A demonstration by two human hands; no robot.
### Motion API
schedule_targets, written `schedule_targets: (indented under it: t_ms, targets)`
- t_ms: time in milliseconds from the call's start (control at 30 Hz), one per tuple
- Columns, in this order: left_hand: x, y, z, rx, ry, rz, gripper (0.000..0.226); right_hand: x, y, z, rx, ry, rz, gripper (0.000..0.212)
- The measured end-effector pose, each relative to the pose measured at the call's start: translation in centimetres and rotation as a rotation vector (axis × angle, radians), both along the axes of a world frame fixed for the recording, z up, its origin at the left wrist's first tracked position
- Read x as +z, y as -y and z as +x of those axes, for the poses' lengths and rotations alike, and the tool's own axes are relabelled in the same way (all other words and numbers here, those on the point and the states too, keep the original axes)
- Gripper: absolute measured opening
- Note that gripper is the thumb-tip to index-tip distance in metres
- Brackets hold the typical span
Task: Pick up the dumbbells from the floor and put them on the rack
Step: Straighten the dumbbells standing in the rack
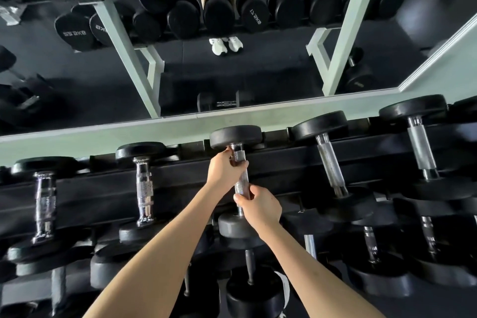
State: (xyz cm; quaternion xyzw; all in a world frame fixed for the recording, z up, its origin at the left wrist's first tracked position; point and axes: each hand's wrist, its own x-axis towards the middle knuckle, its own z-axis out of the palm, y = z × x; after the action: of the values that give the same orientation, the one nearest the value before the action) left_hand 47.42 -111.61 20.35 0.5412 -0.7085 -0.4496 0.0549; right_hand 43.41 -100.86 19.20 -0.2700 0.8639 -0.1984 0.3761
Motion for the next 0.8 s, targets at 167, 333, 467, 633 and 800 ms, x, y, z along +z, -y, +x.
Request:
schedule_targets:
  t_ms: [167, 333, 467, 633, 800]
  targets:
    - [-0.3, 0.3, 0.2, 0.000, -0.027, 0.030, 0.026, 0.2, 0.0, 0.2, -0.024, -0.003, 0.001, 0.025]
    - [0.3, -0.1, -0.2, -0.013, 0.004, -0.022, 0.026, 0.7, -0.1, 0.0, -0.029, 0.059, -0.002, 0.029]
    - [0.3, -0.7, -0.5, -0.022, 0.038, -0.032, 0.024, 0.6, -0.7, -0.1, -0.051, 0.085, 0.001, 0.031]
    - [0.1, -0.5, -0.3, -0.002, 0.042, -0.011, 0.022, 0.5, -0.6, 0.1, -0.028, 0.066, -0.008, 0.032]
    - [0.6, -1.3, -0.8, 0.008, 0.164, -0.041, 0.029, 1.7, -1.7, -1.4, 0.043, 0.109, -0.085, 0.044]
